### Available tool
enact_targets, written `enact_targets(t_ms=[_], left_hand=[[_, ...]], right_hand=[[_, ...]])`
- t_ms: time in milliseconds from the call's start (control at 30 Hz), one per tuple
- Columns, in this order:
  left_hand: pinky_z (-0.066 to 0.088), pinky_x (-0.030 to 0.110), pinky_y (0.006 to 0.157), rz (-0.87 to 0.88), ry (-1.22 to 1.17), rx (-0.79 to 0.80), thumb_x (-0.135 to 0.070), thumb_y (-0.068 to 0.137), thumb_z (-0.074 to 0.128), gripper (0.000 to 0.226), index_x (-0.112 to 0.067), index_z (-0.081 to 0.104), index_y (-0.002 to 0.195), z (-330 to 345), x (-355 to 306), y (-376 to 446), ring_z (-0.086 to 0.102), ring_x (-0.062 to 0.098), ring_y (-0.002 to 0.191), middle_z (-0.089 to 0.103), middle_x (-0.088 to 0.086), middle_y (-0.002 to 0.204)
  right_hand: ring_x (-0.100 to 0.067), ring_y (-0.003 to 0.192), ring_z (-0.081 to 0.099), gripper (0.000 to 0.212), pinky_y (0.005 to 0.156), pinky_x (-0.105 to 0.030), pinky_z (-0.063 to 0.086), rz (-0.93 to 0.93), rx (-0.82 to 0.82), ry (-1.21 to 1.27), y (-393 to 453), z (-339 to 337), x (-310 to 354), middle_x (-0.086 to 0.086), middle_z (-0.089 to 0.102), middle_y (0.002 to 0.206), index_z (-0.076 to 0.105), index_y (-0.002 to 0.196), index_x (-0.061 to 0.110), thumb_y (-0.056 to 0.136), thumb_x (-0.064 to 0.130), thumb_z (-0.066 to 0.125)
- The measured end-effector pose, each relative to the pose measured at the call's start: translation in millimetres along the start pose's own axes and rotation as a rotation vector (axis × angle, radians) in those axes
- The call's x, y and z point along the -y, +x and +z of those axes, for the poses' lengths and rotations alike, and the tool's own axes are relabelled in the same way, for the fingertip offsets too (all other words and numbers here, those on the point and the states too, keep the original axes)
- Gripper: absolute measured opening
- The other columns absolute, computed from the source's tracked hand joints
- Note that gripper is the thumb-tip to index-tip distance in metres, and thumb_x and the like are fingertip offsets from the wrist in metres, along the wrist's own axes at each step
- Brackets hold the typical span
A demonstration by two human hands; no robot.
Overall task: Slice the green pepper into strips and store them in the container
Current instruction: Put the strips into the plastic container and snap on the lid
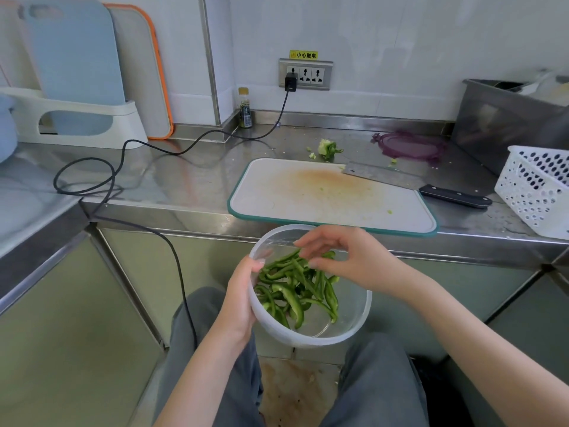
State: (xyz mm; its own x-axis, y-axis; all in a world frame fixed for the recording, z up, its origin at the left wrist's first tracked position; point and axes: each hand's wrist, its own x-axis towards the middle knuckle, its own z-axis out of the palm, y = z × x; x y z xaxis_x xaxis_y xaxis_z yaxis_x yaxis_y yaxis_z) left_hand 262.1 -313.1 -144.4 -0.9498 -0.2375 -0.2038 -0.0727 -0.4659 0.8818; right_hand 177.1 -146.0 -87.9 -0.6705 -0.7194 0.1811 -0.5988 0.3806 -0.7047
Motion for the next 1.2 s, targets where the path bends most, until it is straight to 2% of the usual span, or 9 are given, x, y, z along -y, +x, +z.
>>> enact_targets(t_ms=[100, 233, 433, 600, 700, 900, 1000, 1133, 1200], left_hand=[[0.051, 0.051, 0.086, -0.007, -0.037, 0.010, -0.036, 0.065, 0.051, 0.059, -0.013, 0.059, 0.119, -1, -4, -4, 0.064, 0.035, 0.103, 0.067, 0.017, 0.112], [0.053, 0.041, 0.073, 0.055, -0.036, 0.037, -0.034, 0.066, 0.049, 0.055, -0.012, 0.060, 0.115, 3, -14, -10, 0.070, 0.025, 0.088, 0.073, 0.010, 0.098], [0.048, 0.052, 0.088, 0.113, -0.017, -0.004, -0.035, 0.064, 0.050, 0.052, -0.016, 0.063, 0.110, 17, -38, -15, 0.064, 0.034, 0.102, 0.069, 0.016, 0.109], [0.056, 0.037, 0.060, 0.126, -0.030, 0.028, -0.036, 0.066, 0.050, 0.056, -0.013, 0.060, 0.117, 40, -67, -11, 0.067, 0.031, 0.087, 0.067, 0.017, 0.109], [0.056, 0.045, 0.073, 0.119, -0.036, 0.000, -0.034, 0.082, 0.048, 0.042, -0.014, 0.062, 0.116, 53, -86, 5, 0.068, 0.032, 0.086, 0.071, 0.013, 0.096], [0.049, 0.046, 0.091, 0.346, 0.002, -0.084, -0.040, 0.074, 0.052, 0.042, -0.020, 0.063, 0.109, 95, -108, 43, 0.063, 0.027, 0.101, 0.070, 0.008, 0.103], [0.046, 0.051, 0.095, 0.364, 0.067, -0.090, -0.050, 0.057, 0.054, 0.057, -0.021, 0.060, 0.106, 110, -111, 68, 0.058, 0.033, 0.111, 0.064, 0.014, 0.111], [0.047, 0.042, 0.090, 0.485, 0.234, -0.137, -0.042, 0.066, 0.049, 0.054, -0.024, 0.056, 0.116, 124, -107, 92, 0.057, 0.022, 0.108, 0.060, 0.002, 0.114], [0.047, 0.045, 0.081, 0.395, 0.217, -0.160, -0.047, 0.061, 0.047, 0.045, -0.030, 0.059, 0.101, 124, -102, 106, 0.060, 0.025, 0.096, 0.062, 0.006, 0.105]], right_hand=[[0.000, 0.089, 0.067, 0.022, 0.086, -0.018, 0.052, -0.014, -0.070, 0.044, -1, -4, 8, 0.007, 0.074, 0.091, 0.065, 0.108, 0.022, 0.091, 0.009, 0.060], [0.001, 0.097, 0.065, 0.041, 0.087, -0.016, 0.051, -0.060, -0.033, 0.047, -5, -12, 22, 0.012, 0.063, 0.117, 0.059, 0.116, 0.022, 0.088, -0.008, 0.054], [-0.006, 0.084, 0.067, 0.037, 0.083, -0.024, 0.054, -0.102, -0.147, 0.032, -1, -25, 35, 0.008, 0.066, 0.105, 0.063, 0.109, 0.025, 0.081, 0.000, 0.069], [-0.003, 0.087, 0.063, 0.023, 0.084, -0.015, 0.049, -0.146, -0.305, 0.048, 4, -48, 48, 0.010, 0.069, 0.098, 0.066, 0.099, 0.027, 0.086, 0.008, 0.065], [0.009, 0.109, 0.051, 0.024, 0.092, -0.003, 0.036, -0.121, -0.478, -0.055, 8, -67, 47, 0.023, 0.059, 0.115, 0.060, 0.111, 0.031, 0.093, 0.016, 0.056], [0.004, 0.130, 0.033, 0.045, 0.105, -0.015, 0.030, 0.140, -0.478, 0.468, 22, -88, 24, 0.022, 0.034, 0.142, 0.029, 0.142, 0.042, 0.099, 0.039, 0.038], [-0.003, 0.133, 0.030, 0.042, 0.116, -0.036, 0.023, 0.237, -0.510, 0.481, 44, -92, 6, 0.022, 0.032, 0.142, 0.027, 0.141, 0.047, 0.099, 0.045, 0.034], [-0.013, 0.128, 0.040, 0.051, 0.111, -0.035, 0.029, 0.407, -0.535, 0.496, 69, -95, -18, 0.012, 0.043, 0.134, 0.026, 0.145, 0.036, 0.097, 0.052, 0.032], [-0.020, 0.131, 0.040, 0.049, 0.108, -0.034, 0.031, 0.479, -0.537, 0.507, 78, -96, -30, 0.005, 0.043, 0.140, 0.031, 0.143, 0.030, 0.098, 0.049, 0.031]])
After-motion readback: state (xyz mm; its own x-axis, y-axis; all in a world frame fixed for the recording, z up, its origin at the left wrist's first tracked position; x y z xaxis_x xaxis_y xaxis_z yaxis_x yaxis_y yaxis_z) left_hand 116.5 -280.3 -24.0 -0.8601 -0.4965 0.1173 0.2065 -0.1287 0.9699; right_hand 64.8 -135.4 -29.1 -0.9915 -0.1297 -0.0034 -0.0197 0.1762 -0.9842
